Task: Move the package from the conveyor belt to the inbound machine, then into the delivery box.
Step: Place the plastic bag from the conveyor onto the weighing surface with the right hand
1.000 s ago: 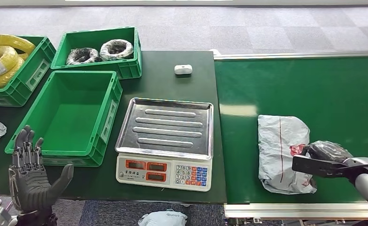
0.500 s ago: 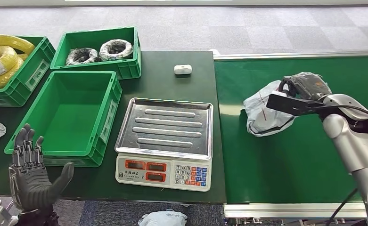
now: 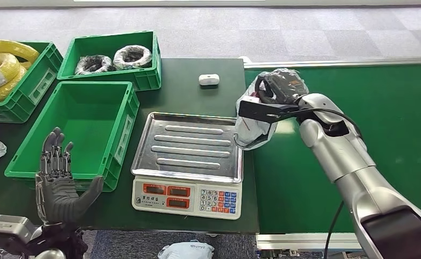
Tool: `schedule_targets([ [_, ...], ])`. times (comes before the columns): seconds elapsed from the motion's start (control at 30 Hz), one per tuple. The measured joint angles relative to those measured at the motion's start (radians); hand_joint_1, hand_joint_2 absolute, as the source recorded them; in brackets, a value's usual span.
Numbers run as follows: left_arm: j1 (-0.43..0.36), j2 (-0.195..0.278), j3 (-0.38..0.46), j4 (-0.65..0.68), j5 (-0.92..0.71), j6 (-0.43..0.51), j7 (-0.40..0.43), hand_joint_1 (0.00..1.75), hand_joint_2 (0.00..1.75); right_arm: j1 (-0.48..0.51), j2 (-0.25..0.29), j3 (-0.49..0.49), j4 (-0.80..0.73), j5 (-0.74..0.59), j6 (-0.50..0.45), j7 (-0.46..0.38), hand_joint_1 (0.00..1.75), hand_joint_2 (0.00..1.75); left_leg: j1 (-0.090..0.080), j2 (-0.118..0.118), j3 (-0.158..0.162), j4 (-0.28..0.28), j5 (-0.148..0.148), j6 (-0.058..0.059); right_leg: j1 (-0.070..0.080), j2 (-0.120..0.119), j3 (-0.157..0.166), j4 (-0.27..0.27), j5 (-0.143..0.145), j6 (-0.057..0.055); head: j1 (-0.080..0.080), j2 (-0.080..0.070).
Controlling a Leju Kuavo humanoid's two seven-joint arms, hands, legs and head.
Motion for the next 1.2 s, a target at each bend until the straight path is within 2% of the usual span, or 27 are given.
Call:
schedule_targets([
  [0.43, -0.029, -0.039, -0.001, 0.041, -0.026, -0.063, 0.01, 0.0, 1.75, -0.03, 0.304, 0.078, 0.041, 0.025, -0.008, -0.037, 1.75, 1.75, 0.0, 0.0, -0.001, 0.0, 0.0, -0.001, 0.0, 0.0, -0.001, 0.0, 0.0, 0.0, 0.0, 0.0],
  [0.73, -0.041, -0.049, 0.0, 0.067, -0.025, -0.08, 0.002, 0.0, 1.75, -0.026, 0.406, 0.119, 0.061, 0.011, -0.022, -0.07, 1.75, 1.75, 0.0, 0.0, -0.001, 0.0, 0.0, -0.001, 0.0, 0.0, -0.001, 0.0, 0.0, 0.0, 0.001, 0.0],
  [0.77, -0.045, -0.048, -0.001, 0.072, -0.022, -0.076, 0.001, 0.0, 1.75, -0.026, 0.415, 0.123, 0.071, 0.011, -0.027, -0.075, 1.7, 1.75, 0.0, 0.0, -0.001, 0.0, 0.0, -0.001, 0.0, 0.0, -0.001, 0.0, 0.0, 0.0, 0.001, 0.0],
  [0.87, -0.053, -0.047, -0.001, 0.083, -0.012, -0.064, -0.002, 0.0, 1.75, -0.024, 0.436, 0.132, 0.103, 0.011, -0.045, -0.084, 0.39, 1.75, 0.0, 0.0, -0.001, 0.0, 0.0, -0.001, 0.0, 0.0, -0.001, 0.0, 0.0, 0.0, 0.001, 0.0],
  [0.9, -0.054, -0.046, -0.001, 0.085, -0.01, -0.06, -0.002, 0.0, 1.75, -0.023, 0.44, 0.134, 0.114, 0.011, -0.053, -0.084, 0.0, 1.75, 0.0, 0.0, -0.001, 0.0, 0.0, -0.001, 0.0, 0.0, -0.001, 0.0, 0.0, 0.0, 0.001, 0.0],
  [1.0, -0.054, -0.045, -0.001, 0.088, -0.008, -0.051, -0.003, 0.0, 1.75, -0.023, 0.448, 0.14, 0.142, 0.028, -0.087, -0.07, 0.0, 1.75, 0.0, 0.0, -0.001, 0.0, 0.0, -0.001, 0.0, 0.0, -0.001, 0.0, 0.0, 0.0, 0.001, 0.0],
  [1.13, -0.047, -0.046, 0.002, 0.082, -0.008, -0.034, -0.003, 0.0, 1.75, -0.032, 0.447, 0.143, 0.183, 0.108, -0.148, 0.03, 0.0, 1.75, 0.0, 0.0, -0.001, 0.0, 0.0, -0.001, 0.0, 0.0, -0.001, 0.0, 0.0, 0.0, 0.001, 0.0],
  [1.2, -0.041, -0.046, 0.004, 0.076, -0.008, -0.028, -0.003, 0.0, 1.75, -0.044, 0.441, 0.14, 0.215, 0.136, -0.153, 0.054, 0.0, 1.75, 0.0, 0.0, -0.001, 0.0, 0.0, -0.001, 0.0, 0.0, -0.001, 0.0, 0.0, 0.0, 0.001, 0.0],
])
